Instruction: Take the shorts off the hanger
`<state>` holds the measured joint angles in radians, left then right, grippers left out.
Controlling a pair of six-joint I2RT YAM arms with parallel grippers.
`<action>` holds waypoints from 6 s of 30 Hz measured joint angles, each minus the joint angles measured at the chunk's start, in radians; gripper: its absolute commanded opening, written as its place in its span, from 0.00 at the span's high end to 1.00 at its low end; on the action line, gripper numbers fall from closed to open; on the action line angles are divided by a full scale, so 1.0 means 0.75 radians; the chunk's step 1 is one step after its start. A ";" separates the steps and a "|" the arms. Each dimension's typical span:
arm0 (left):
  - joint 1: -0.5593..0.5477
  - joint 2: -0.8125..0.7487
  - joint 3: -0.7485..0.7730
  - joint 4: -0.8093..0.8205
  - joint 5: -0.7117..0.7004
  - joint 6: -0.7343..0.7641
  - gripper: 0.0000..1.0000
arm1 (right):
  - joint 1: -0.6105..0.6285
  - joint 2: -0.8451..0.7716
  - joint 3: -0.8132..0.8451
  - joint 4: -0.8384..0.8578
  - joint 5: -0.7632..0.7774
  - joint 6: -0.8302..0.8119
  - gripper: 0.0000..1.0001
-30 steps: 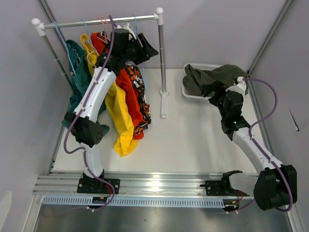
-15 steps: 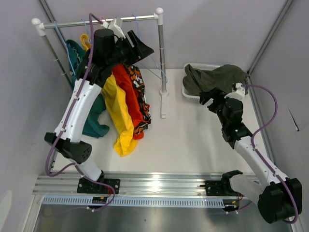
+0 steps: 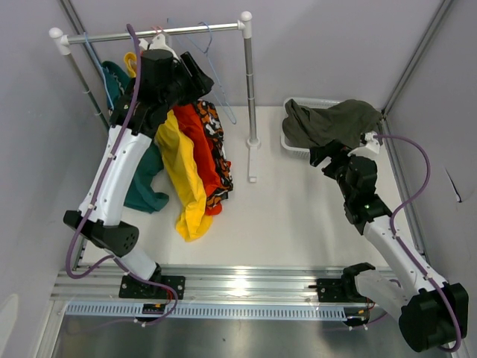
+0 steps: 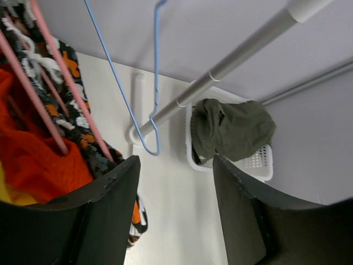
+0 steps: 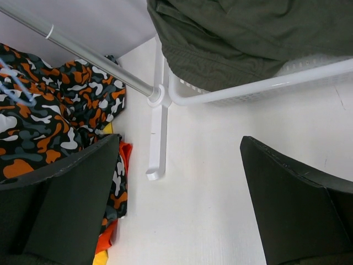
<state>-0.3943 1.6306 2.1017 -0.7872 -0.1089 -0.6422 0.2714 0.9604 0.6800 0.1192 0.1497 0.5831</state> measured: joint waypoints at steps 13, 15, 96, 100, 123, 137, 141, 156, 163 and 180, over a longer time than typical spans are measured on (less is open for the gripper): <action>0.008 -0.001 0.000 -0.035 -0.207 0.050 0.40 | -0.001 -0.005 -0.016 -0.017 0.001 -0.025 0.02; 0.009 0.003 0.000 -0.033 -0.222 0.054 0.41 | -0.001 -0.005 -0.019 -0.017 0.001 -0.027 0.02; 0.075 -0.089 -0.120 0.073 0.198 -0.065 1.00 | 0.967 0.809 0.796 0.228 0.053 -0.242 1.00; 0.075 -0.087 -0.112 0.071 0.188 -0.059 1.00 | 1.014 0.771 0.686 0.278 0.065 -0.231 1.00; 0.079 -0.226 -0.332 -0.035 0.470 -0.055 1.00 | 0.819 1.008 1.034 0.190 0.212 -0.197 1.00; 0.097 -0.205 -0.084 -0.051 0.415 -0.041 1.00 | 0.919 0.497 0.404 -0.046 0.290 -0.023 1.00; 0.113 -0.048 0.070 -0.043 0.379 -0.040 1.00 | 0.991 0.140 0.263 -0.242 0.441 -0.012 1.00; 0.163 0.257 0.161 0.057 0.326 -0.077 1.00 | 0.047 0.174 0.991 -0.145 0.341 -0.364 1.00; 0.163 0.208 0.023 0.156 0.330 -0.076 1.00 | -0.234 0.755 1.651 -0.120 0.090 -0.259 1.00; 0.163 0.121 -0.168 0.296 0.332 -0.077 1.00 | -0.322 1.459 2.118 0.241 -0.237 -0.034 1.00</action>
<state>-0.2718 1.7214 1.9759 -0.5655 0.1402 -0.6998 0.0299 2.0548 2.2688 0.2996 -0.0277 0.5575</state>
